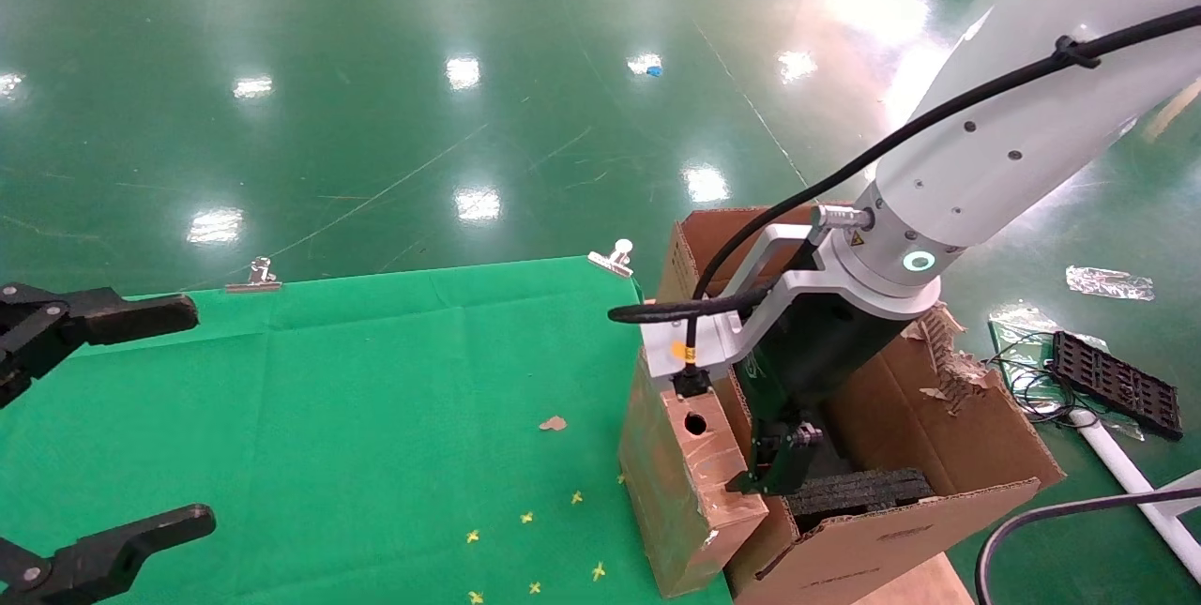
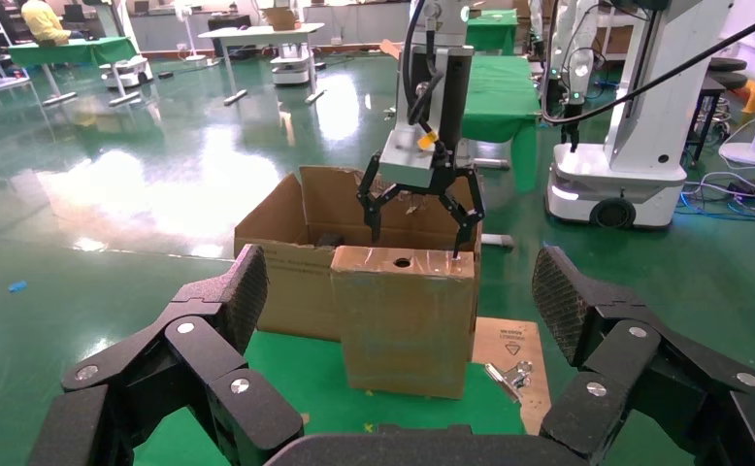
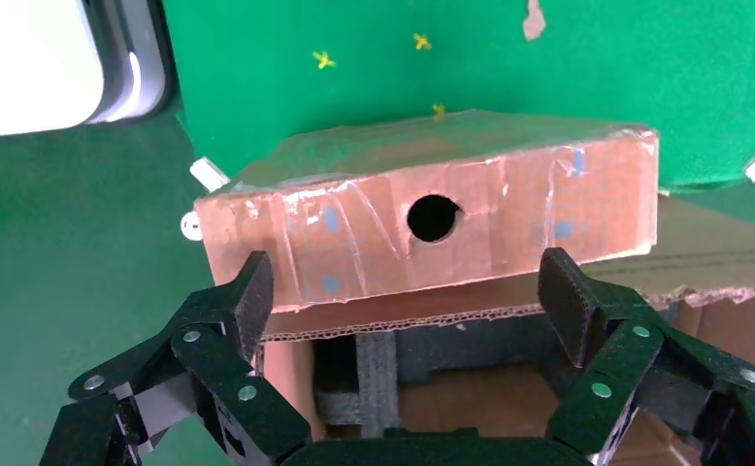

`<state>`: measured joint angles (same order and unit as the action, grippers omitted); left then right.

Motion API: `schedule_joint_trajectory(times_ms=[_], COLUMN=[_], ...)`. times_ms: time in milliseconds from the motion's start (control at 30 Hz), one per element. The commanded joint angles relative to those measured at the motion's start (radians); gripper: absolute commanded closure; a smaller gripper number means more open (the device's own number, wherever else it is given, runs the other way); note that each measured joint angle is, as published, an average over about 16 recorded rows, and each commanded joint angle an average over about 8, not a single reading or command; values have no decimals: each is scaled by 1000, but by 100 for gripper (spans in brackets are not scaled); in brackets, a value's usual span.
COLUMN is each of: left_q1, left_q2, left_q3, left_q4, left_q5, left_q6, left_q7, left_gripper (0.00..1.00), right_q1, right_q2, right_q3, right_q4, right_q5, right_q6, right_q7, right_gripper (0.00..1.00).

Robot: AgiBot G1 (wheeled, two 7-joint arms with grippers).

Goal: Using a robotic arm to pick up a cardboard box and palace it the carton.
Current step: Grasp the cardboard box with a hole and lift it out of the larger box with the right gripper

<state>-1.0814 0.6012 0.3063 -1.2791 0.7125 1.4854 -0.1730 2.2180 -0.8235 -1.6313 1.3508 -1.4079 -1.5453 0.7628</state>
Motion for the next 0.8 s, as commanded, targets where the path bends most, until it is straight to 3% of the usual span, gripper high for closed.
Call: schedule_joint_trajectory(times_ms=[33,267,400,567,733,800], left_q1=[0,0,0,0,0,0], left_q2=[0,0,0,0,0,0], left_q3=[0,0,1,1,1,1], left_q4=[0,0,0,0,0,0], left_q5=[0,0,0,-1,-1,-1], left_q6=[0,0,0,0,0,0], left_q7=[0,0,0,0,0,1], left_gripper=[0,0,0,0,0,0], right_q1=[9,27,7,-26,-69,-84], right_q2=[-3,-23,-39,-73,-102,-114], right_q3=[-12,-48,-58,-77,-87,-92], right_q4=[2,-80,-192,-315,-399,-426], right_q5=[0,56,118,149,173,177], right_q6=[4,-8,-8,-5,3,4], right_q7=[8,350,488,576,596,598], right_gripper=[0,0,0,0,0,12])
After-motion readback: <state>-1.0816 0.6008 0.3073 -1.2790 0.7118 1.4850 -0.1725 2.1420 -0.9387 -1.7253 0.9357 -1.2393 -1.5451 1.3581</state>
